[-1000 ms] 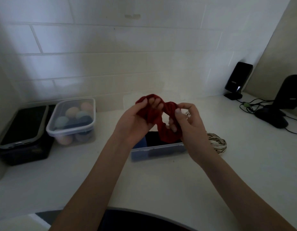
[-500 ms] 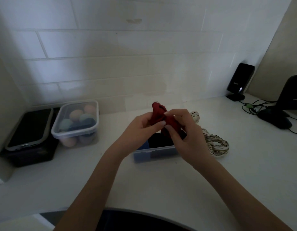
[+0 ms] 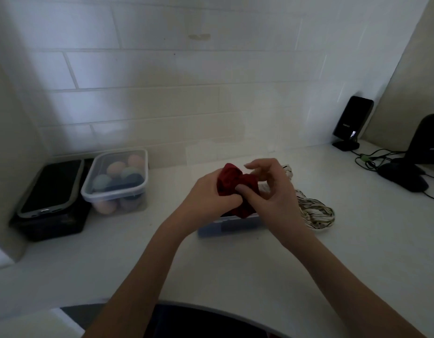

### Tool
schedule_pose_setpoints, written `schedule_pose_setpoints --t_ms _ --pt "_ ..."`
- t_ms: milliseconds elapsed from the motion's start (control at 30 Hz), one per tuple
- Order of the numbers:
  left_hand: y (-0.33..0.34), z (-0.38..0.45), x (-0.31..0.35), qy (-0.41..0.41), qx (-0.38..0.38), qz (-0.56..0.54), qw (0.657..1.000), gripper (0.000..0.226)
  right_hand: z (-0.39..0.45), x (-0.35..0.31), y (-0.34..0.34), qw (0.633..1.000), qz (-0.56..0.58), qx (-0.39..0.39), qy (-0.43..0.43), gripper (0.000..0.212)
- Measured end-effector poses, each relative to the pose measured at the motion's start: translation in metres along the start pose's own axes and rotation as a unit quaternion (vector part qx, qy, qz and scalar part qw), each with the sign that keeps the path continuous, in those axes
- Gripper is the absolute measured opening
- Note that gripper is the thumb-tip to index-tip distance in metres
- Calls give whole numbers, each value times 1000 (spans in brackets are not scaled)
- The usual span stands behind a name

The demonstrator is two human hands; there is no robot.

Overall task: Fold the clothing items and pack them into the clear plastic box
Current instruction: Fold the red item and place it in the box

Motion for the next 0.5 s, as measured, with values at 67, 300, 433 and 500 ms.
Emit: schedule_pose_setpoints --t_ms 67,300,433,500 --pt "2 1 -3 -28 -29 -15 999 27 2 2 4 998 -1 -58 0 43" --pt "-12 0 -9 -30 -25 -63 997 31 2 -1 7 993 -58 -78 -64 37" --pt "-33 -3 -5 -4 16 -97 995 45 6 5 13 988 -111 -94 -51 36" --pt "-38 -7 -3 3 21 -83 996 48 9 8 21 986 -110 -125 -23 39"
Point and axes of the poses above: each hand's wrist, its own z-axis towards the middle knuckle, its own y-axis out of the palm, x = y × z, the point moved 7 cm from there along z, towards the middle knuckle, and after that the axes turned 14 degrees about -z, right-handed, at the moved point
